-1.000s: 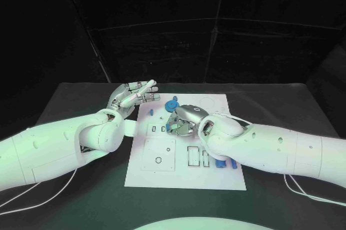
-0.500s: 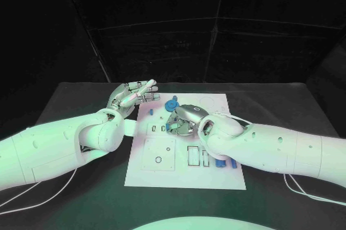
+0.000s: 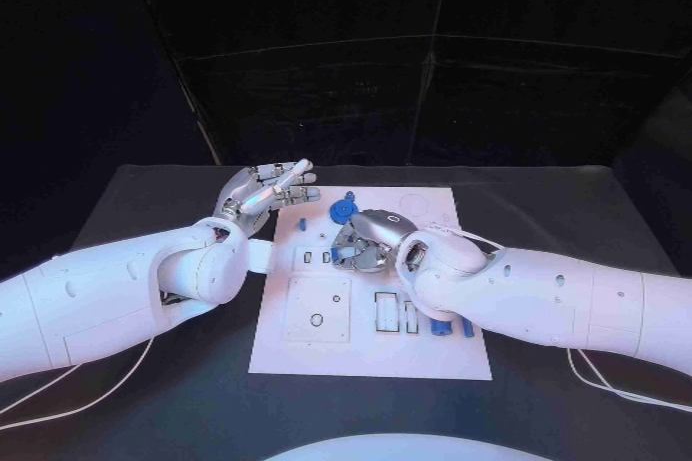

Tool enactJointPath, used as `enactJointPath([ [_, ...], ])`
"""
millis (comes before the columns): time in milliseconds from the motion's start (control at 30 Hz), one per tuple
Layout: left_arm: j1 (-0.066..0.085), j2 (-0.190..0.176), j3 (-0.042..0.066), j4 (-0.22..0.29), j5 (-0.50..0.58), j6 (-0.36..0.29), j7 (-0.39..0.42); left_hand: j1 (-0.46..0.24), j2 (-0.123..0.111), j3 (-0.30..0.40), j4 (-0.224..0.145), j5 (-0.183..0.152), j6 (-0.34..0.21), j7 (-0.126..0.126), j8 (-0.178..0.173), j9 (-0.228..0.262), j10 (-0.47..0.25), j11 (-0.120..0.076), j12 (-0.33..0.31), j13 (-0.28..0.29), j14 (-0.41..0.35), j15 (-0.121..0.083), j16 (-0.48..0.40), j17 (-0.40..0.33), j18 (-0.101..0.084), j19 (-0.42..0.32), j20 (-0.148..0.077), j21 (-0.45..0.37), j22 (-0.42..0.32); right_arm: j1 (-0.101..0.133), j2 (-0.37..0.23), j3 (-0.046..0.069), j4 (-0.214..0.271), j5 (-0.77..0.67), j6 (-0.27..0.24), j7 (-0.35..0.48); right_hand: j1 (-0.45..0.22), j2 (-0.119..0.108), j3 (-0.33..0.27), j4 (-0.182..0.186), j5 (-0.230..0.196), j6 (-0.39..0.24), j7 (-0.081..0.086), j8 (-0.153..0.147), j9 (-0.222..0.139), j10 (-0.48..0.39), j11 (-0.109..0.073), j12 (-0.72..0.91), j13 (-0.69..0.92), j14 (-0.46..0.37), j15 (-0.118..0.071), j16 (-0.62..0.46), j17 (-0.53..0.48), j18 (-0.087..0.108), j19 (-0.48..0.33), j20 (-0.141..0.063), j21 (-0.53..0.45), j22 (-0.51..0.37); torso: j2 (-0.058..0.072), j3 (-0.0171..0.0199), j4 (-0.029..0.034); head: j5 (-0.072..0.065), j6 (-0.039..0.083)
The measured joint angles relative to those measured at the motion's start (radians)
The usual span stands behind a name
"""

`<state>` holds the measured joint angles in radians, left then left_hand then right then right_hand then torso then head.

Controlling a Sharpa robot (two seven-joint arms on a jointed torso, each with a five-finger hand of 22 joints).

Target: Assemble the parts on the task board

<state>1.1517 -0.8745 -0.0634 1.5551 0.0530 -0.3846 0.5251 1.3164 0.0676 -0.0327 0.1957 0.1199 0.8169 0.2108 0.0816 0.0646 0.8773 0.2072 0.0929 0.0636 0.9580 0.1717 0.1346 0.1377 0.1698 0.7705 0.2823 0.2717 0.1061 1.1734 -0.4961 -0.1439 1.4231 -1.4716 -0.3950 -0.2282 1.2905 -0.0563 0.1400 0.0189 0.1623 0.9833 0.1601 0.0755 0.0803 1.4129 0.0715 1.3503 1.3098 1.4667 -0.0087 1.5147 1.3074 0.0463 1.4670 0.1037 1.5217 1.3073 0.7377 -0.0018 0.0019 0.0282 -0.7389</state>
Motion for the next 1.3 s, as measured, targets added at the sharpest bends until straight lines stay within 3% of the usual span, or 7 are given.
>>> enactJointPath([
  [267, 0.0, 0.0, 0.0, -0.001, 0.0, 0.003, -0.003, 0.0, 0.0, 0.0, 0.0, 0.0, 0.0, 0.0, 0.0, 0.0, 0.0, 0.0, 0.0, 0.0, 0.0, 0.0, 0.0, 0.0, 0.0, 0.0, 0.0, -0.001, -0.001, -0.001, 0.0, -0.001, 0.001, 0.0, -0.004, -0.002, -0.009, -0.009, -0.027, 0.011, -0.005, -0.044, 0.007, -0.01, -0.001, -0.014, 0.012, -0.016, 0.0, 0.0, 0.007, 0.0, 0.0, 0.0, 0.0, 0.007, 0.0, 0.0, 0.0, -0.0001, 0.0, 0.0, -0.001],
  [433, 0.0, 0.0, 0.0, -0.001, 0.0, 0.004, -0.004, 0.0, 0.0, 0.0, 0.0, 0.0, 0.0, 0.0, 0.0, 0.0, 0.0, 0.0, 0.0, 0.0, 0.0, 0.0, 0.0, 0.0, 0.0, 0.0, 0.0, -0.001, -0.001, -0.003, -0.004, -0.003, 0.003, 0.0, -0.012, 0.001, -0.014, -0.014, -0.055, 0.027, -0.005, -0.098, 0.02, -0.01, -0.016, -0.033, 0.021, -0.035, 0.0, -0.003, 0.018, 0.0, 0.0, 0.0, 0.0, 0.015, -0.004, 0.0, 0.0, -0.0001, -0.0001, -0.001, -0.001],
  [667, 0.0, 0.001, 0.0, -0.003, 0.0, 0.005, -0.006, 0.0, 0.0, 0.0, 0.0, 0.0, 0.0, 0.0, 0.0, 0.0, 0.0, 0.0, 0.0, 0.0, 0.0, 0.0, 0.0, 0.0, 0.0, 0.0, 0.0, -0.001, -0.001, -0.004, -0.016, -0.003, 0.012, 0.002, -0.036, 0.018, -0.014, -0.014, -0.058, 0.025, -0.005, -0.102, 0.023, -0.01, -0.013, -0.036, 0.021, -0.038, 0.0, 0.0, 0.021, 0.0, 0.0, 0.0, 0.0, 0.015, -0.004, 0.0, 0.0, 0.0001, -0.0001, -0.001, 0.0],
  [933, 0.0, 0.001, 0.0, -0.009, -0.006, 0.007, -0.012, 0.0, 0.0, -0.004, -0.004, 0.0, 0.005, -0.003, -0.004, 0.0, 0.0, 0.0, -0.004, 0.0, 0.002, -0.002, 0.0, 0.003, 0.0, 0.012, -0.002, 0.005, 0.0, -0.004, -0.051, -0.003, 0.054, 0.011, -0.093, 0.066, -0.008, -0.021, -0.058, 0.025, -0.005, -0.101, 0.023, -0.01, -0.013, -0.036, 0.021, -0.038, 0.0, 0.0, 0.021, 0.0, 0.0, 0.0, -0.002, 0.017, -0.004, 0.0, -0.001, 0.0007, -0.0001, 0.003, 0.003],
  [1100, 0.0, -0.002, 0.0, -0.015, -0.032, 0.009, -0.027, 0.004, 0.004, -0.013, -0.016, 0.0, 0.05, 0.009, -0.003, 0.002, 0.067, -0.022, 0.017, 0.006, 0.105, -0.036, 0.035, 0.035, 0.0, 0.154, -0.038, 0.079, 0.029, -0.004, -0.097, -0.002, 0.107, 0.023, -0.122, 0.106, -0.008, -0.021, -0.06, 0.027, -0.005, -0.101, 0.023, -0.01, -0.012, -0.036, 0.021, -0.038, 0.0, 0.0, 0.021, 0.0, 0.0, 0.0, -0.003, 0.018, -0.004, 0.0, -0.002, 0.0007, -0.0006, 0.004, 0.006],
  [1300, 0.0, -0.016, 0.0, -0.032, -0.127, 0.028, -0.092, 0.009, 0.009, -0.016, -0.025, 0.0, 0.146, -0.024, 0.034, 0.013, 0.242, -0.086, 0.082, 0.04, 0.375, -0.123, 0.176, 0.152, 0.0, 0.389, -0.126, 0.219, 0.092, 0.009, -0.202, -0.003, 0.199, 0.072, -0.119, 0.179, 0.012, -0.002, -0.064, 0.025, 0.01, -0.096, 0.017, 0.003, -0.008, -0.042, 0.019, -0.046, 0.0, 0.0, 0.021, -0.016, 0.001, 0.0, -0.012, 0.026, -0.016, 0.0, -0.006, 0.0002, -0.0005, 0.008, 0.008],
])
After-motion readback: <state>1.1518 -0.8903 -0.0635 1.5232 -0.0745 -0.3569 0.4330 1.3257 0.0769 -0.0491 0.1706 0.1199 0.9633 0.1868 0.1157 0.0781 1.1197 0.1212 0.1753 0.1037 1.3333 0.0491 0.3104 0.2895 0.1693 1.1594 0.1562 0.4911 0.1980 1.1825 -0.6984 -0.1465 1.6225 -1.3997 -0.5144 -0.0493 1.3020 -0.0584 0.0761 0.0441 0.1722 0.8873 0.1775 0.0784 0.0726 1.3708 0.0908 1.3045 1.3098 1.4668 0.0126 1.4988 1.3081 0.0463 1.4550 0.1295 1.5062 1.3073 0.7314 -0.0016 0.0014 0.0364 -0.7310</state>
